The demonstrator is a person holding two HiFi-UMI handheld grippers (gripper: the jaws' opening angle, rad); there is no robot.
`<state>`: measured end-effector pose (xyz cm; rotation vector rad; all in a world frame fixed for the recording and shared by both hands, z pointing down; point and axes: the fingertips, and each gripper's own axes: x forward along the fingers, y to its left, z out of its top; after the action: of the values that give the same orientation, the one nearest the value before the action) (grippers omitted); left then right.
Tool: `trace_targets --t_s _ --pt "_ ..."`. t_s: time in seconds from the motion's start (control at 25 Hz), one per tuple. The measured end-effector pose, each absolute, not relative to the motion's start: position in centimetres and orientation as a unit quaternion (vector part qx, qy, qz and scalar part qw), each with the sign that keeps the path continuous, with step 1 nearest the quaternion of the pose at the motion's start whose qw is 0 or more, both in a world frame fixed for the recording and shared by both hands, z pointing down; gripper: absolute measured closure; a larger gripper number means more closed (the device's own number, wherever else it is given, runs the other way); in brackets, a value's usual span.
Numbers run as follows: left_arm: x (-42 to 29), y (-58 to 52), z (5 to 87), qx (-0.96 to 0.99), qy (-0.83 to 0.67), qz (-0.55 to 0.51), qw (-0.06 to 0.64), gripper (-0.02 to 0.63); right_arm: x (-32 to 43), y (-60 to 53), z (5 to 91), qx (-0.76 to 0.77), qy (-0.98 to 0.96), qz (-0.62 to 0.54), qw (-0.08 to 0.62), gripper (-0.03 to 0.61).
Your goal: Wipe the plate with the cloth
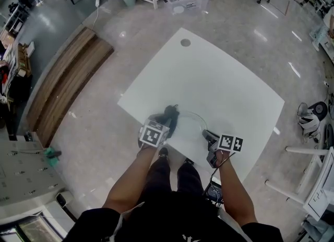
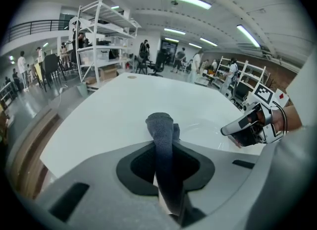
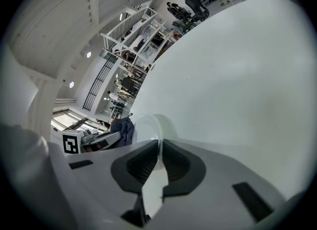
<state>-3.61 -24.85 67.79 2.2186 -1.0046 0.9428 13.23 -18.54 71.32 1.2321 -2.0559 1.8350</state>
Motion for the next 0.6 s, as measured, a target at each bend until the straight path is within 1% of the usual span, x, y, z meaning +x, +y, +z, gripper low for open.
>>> trace_targets --t_s 0.4,0.6 --pt "-5.9 -25.2 65.7 0.821 -0.392 0.334 0.246 0.564 13.3 -18.5 71.6 0.409 -0.68 0.605 0.069 0.555" --pt "-7.0 -25.3 63.7 0.823 -0.406 0.321 0.235 0.565 13.3 -18.4 71.7 0.413 -0.677 0.604 0.083 0.555"
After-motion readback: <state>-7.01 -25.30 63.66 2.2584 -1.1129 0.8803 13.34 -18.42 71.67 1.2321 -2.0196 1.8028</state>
